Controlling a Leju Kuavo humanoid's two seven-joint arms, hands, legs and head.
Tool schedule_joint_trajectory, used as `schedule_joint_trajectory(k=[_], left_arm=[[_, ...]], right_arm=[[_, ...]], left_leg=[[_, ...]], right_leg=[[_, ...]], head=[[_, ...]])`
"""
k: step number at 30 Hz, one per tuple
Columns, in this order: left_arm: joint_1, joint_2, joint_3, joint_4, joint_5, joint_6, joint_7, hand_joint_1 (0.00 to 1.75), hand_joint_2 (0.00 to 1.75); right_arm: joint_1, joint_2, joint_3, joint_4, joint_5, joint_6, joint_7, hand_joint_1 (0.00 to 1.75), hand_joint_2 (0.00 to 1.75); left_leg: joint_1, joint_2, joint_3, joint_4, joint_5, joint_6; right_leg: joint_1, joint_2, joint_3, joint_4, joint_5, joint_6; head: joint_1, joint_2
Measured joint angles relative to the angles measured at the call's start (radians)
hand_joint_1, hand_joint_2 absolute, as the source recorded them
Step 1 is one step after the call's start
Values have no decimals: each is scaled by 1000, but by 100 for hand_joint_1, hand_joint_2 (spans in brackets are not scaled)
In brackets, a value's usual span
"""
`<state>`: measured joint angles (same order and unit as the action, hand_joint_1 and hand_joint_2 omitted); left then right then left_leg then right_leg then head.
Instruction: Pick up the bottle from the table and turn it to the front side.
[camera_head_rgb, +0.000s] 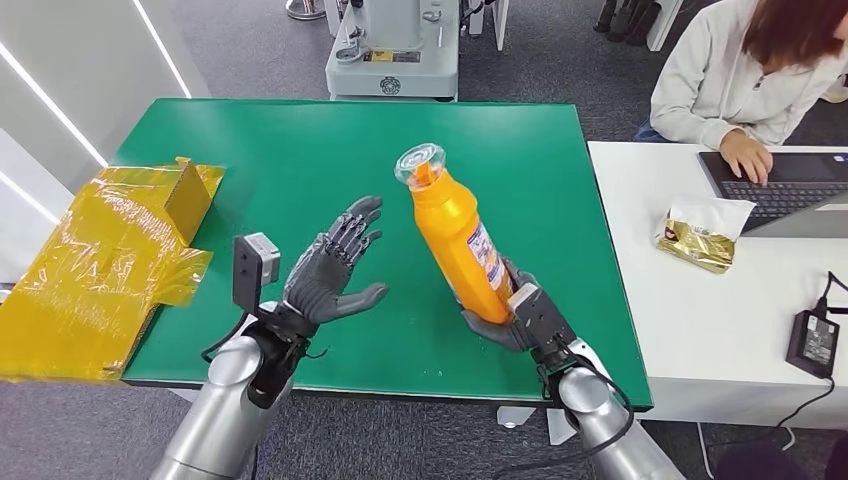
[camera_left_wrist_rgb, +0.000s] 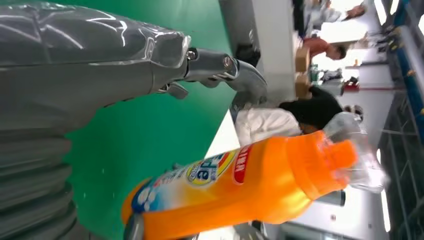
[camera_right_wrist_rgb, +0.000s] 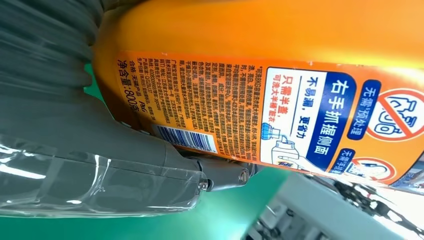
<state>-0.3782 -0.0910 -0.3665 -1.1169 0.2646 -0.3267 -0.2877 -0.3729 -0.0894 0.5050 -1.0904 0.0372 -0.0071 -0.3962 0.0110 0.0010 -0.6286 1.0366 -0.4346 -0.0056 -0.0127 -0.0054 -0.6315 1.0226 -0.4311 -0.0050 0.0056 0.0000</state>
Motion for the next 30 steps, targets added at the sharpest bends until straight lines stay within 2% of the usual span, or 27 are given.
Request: schedule_joint_trajectory(k=[3,9,15,19,25,30], left_arm=[[-55,-1,-9,59,55,-30,16,0,175],[-138,-3,-33,153,69,-24,14,0,175],[-287,-47,-94,306,-31,88,-26,0,175],[-355,-73,-128,408,-68,147,-34,0,175],[-410,-93,-134,492,-41,139,-2,0,175],[-427,-112,-134,517,34,64,66,0,175]], right_arm=[[-29,12,-11,19,8,0,-5,175,175],[-60,27,-19,46,11,-2,-11,175,175],[-111,64,-14,73,9,-7,-1,175,175],[-118,73,-8,74,5,-16,24,175,175],[-131,74,8,86,-11,-11,48,175,175],[-148,80,26,125,-22,-8,49,175,175]], left_leg=[[0,0,0,0,0,-1],[0,0,-1,0,0,-1],[0,0,-1,0,1,-1],[0,0,-1,0,1,-1],[0,0,-1,0,1,-1],[0,0,-1,0,1,-1]], right_leg=[[0,0,0,0,0,-1],[0,0,-1,0,0,-1],[0,0,-1,0,1,-1],[0,0,-1,0,1,-1],[0,0,-1,0,1,-1],[0,0,-1,0,1,-1]], head=[[0,0],[0,0],[0,0],[0,0],[0,0],[0,0]])
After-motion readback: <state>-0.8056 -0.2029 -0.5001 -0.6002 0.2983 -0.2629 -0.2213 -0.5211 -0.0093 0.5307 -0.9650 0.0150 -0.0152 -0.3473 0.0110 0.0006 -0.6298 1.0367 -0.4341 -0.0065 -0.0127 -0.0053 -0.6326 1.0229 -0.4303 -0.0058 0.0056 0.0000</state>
